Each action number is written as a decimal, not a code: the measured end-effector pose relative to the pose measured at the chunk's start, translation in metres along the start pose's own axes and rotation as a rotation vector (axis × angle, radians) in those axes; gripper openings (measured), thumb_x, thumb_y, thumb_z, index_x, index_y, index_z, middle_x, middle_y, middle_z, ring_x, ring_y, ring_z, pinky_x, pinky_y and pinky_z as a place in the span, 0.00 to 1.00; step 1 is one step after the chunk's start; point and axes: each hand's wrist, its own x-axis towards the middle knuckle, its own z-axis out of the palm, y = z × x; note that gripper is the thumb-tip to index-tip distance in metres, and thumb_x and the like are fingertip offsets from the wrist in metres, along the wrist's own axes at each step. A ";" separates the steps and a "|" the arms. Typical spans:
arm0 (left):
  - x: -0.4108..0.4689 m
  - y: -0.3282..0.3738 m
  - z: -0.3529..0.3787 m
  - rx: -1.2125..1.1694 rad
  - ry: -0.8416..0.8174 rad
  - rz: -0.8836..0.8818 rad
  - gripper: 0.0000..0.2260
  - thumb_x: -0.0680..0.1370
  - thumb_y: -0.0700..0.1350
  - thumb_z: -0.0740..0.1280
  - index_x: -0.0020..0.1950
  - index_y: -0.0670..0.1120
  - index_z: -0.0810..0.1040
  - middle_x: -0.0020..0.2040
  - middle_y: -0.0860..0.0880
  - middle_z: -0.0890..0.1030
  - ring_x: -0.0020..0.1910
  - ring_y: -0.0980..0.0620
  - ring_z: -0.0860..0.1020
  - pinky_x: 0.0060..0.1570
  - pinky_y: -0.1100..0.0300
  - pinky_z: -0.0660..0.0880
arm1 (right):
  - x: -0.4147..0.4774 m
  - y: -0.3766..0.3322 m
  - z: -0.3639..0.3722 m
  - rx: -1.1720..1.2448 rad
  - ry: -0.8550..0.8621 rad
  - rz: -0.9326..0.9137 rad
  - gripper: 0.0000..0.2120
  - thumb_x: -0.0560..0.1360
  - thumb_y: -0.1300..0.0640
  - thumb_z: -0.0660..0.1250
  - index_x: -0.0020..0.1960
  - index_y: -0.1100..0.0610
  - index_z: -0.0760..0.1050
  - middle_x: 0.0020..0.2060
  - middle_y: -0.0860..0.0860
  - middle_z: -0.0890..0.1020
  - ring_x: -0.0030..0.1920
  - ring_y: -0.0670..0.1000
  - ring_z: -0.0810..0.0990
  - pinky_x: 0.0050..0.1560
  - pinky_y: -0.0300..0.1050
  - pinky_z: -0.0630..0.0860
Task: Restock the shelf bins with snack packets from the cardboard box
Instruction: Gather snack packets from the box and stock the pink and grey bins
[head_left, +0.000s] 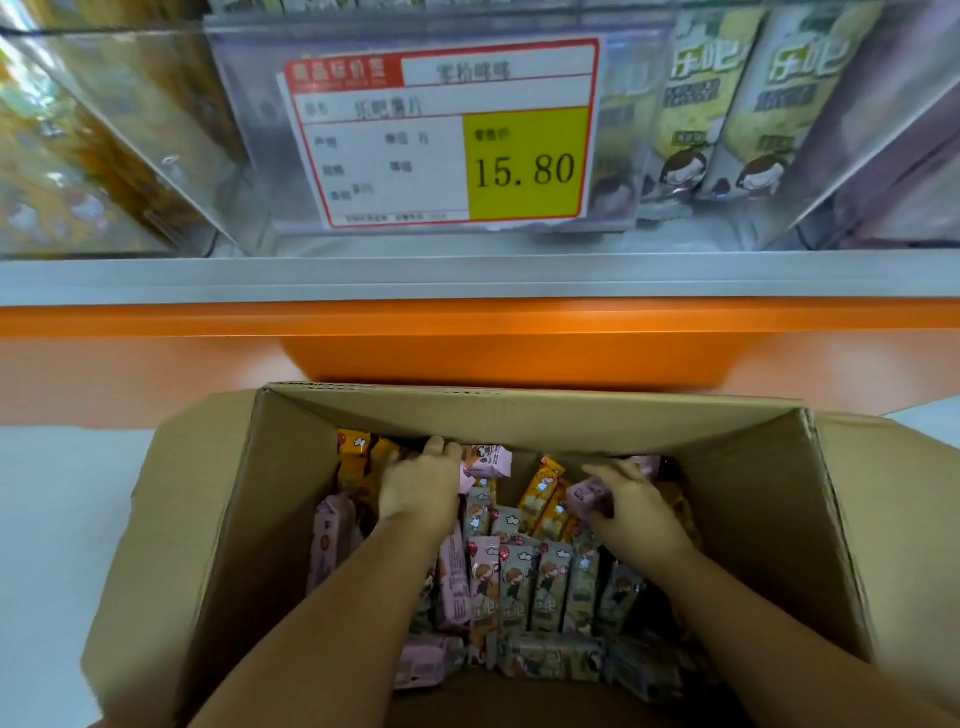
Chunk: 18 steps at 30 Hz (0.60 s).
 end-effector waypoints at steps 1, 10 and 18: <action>-0.001 -0.001 -0.002 -0.031 0.019 0.006 0.23 0.76 0.40 0.64 0.70 0.49 0.64 0.69 0.48 0.67 0.57 0.45 0.77 0.52 0.53 0.69 | -0.004 -0.004 -0.003 0.036 -0.008 0.000 0.20 0.78 0.57 0.63 0.70 0.56 0.69 0.69 0.51 0.66 0.66 0.52 0.68 0.62 0.39 0.65; -0.040 -0.014 -0.033 -0.541 0.087 0.122 0.16 0.77 0.42 0.66 0.64 0.48 0.72 0.64 0.49 0.71 0.51 0.51 0.75 0.48 0.61 0.73 | -0.038 -0.040 -0.033 0.247 0.073 0.059 0.14 0.72 0.50 0.71 0.37 0.57 0.73 0.38 0.51 0.73 0.38 0.48 0.73 0.38 0.41 0.70; -0.106 0.004 -0.095 -1.088 0.080 0.111 0.06 0.76 0.55 0.67 0.48 0.55 0.76 0.47 0.57 0.76 0.49 0.55 0.76 0.45 0.66 0.70 | -0.100 -0.079 -0.096 0.437 -0.080 -0.036 0.17 0.73 0.65 0.69 0.60 0.57 0.72 0.51 0.51 0.76 0.52 0.55 0.79 0.43 0.36 0.74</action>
